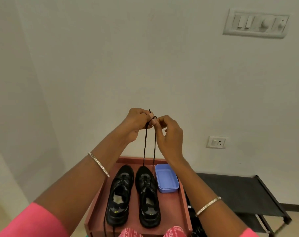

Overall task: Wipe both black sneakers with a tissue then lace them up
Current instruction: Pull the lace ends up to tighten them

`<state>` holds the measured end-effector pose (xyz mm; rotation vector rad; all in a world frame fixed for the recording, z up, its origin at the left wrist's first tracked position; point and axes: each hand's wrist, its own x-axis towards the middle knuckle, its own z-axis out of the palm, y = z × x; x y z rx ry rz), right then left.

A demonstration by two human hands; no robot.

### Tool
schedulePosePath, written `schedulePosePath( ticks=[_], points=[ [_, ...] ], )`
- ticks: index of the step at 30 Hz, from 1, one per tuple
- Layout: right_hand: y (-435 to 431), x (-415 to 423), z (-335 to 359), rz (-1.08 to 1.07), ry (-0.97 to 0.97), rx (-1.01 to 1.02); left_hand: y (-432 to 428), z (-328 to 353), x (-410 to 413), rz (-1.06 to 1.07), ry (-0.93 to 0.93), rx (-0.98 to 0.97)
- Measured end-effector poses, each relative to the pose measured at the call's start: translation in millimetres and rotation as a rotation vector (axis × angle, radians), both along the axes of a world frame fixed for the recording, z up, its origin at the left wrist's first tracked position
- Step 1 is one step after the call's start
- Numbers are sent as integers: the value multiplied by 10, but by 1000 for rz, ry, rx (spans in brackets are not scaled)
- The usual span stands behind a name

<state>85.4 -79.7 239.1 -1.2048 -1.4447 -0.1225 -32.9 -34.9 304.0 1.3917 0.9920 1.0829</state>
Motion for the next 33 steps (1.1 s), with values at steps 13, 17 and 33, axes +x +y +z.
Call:
schedulePosePath(
  ticks=[13,17,33],
  points=[
    [-138,1216,-825,-191,1123,-398,627,-1121,-1031,613,-94,-254],
    [-98,1344,-835,261,1755,-234,641,-1189,-1016,406,-710,-441],
    [496,710,-861,382,262,-837,871,-1137,-395,-306,702,117]
  ],
)
